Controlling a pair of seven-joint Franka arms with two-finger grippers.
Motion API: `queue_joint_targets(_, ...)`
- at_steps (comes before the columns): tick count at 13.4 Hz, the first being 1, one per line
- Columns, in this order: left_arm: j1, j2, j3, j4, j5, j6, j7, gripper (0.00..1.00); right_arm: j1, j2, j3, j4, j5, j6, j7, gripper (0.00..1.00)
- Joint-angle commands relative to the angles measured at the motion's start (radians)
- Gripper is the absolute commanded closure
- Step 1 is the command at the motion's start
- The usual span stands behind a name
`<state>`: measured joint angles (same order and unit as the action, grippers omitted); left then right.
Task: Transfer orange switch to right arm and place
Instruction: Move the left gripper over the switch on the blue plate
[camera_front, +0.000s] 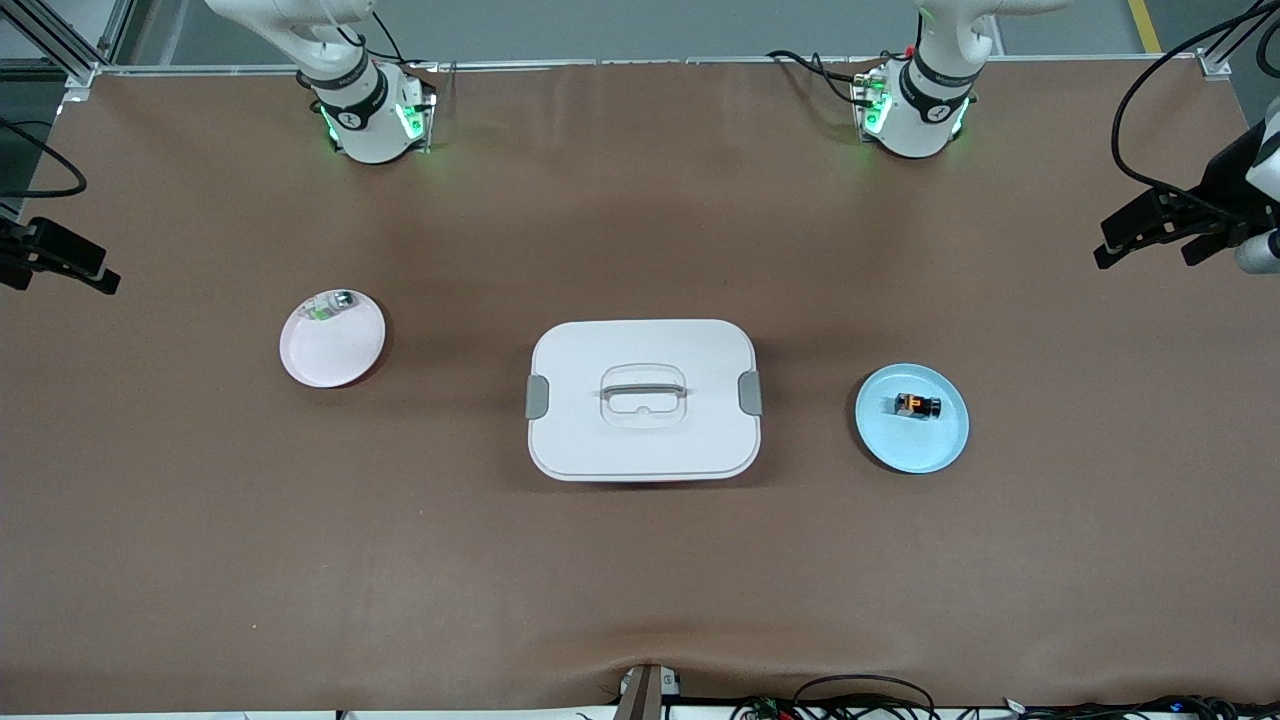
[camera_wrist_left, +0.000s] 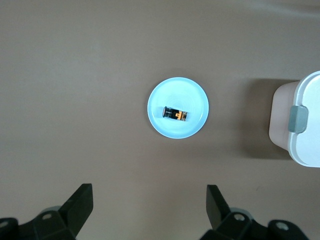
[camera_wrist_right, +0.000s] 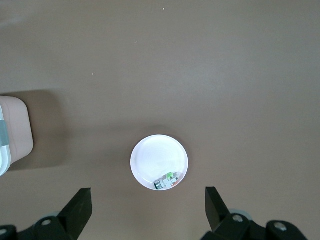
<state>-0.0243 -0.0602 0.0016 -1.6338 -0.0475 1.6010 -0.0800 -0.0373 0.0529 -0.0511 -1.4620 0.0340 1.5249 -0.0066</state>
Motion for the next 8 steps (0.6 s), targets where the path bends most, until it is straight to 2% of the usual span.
queue_joint_targets(1, -0.003, 0.023, 0.003, 0.005, 0.011, -0.047, -0.009, 0.0, -0.006, -0.015, 0.005, -0.009, -0.009, 0.011, 0.003, 0.0)
queue_joint_targets(5, -0.016, 0.091, 0.0, -0.032, 0.003, -0.037, -0.004, 0.0, -0.007, -0.015, 0.005, -0.009, -0.009, 0.011, 0.003, 0.0)
queue_joint_targets(8, -0.014, 0.088, -0.04, -0.194, 0.001, 0.168, -0.003, 0.0, -0.007, -0.013, 0.005, -0.009, -0.009, 0.018, 0.003, 0.0)
